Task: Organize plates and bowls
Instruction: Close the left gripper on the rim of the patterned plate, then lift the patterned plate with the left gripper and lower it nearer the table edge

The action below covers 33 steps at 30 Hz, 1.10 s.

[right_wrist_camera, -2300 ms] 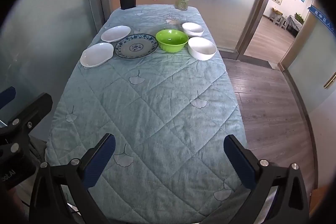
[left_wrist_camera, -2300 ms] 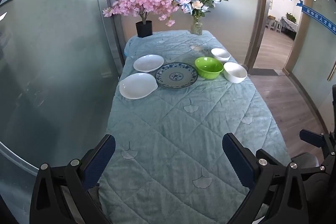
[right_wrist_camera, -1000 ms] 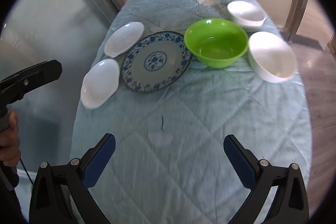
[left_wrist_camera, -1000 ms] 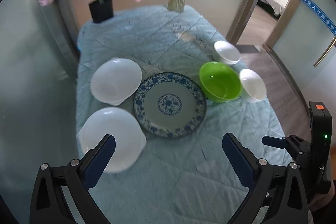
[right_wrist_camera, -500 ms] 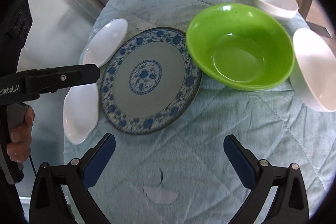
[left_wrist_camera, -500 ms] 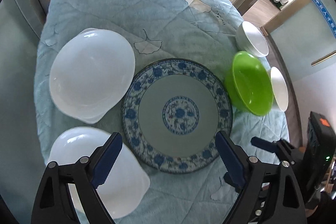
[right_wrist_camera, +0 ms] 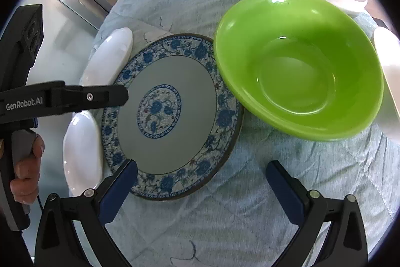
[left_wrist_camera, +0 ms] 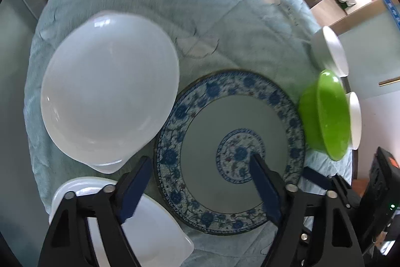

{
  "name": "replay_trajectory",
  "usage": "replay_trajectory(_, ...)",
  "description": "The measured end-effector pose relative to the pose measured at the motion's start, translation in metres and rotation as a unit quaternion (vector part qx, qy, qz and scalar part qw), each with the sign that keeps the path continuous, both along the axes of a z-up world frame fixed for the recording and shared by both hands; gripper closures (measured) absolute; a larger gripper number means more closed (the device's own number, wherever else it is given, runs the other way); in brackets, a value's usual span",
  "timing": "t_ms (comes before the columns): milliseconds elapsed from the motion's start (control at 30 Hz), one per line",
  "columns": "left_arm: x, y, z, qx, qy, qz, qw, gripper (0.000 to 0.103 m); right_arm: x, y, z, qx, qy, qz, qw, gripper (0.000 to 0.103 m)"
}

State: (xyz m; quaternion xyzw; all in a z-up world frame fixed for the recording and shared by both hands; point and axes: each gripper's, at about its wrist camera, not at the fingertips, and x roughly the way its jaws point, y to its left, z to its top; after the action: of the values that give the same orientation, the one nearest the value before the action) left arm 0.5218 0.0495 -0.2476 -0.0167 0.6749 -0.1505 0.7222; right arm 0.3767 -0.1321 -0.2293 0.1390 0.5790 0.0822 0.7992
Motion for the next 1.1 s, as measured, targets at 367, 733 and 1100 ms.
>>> replay_trajectory(367,0.009,-0.001,-0.011,0.026,0.019,-0.001,0.9995,0.058,0.027,0.019,-0.001,-0.037,-0.001,0.017,0.999,0.0)
replay_trajectory(733,0.002,-0.014,-0.001,0.047,-0.011,-0.02,0.9986,0.076,0.036,0.054,-0.003,-0.093,0.002,0.055,0.994,0.007)
replay_trajectory(1100,-0.031,-0.015,0.051,0.064,-0.056,-0.018,0.9962,0.079,0.027,0.051,0.027,-0.075,-0.008,0.054,0.996,0.007)
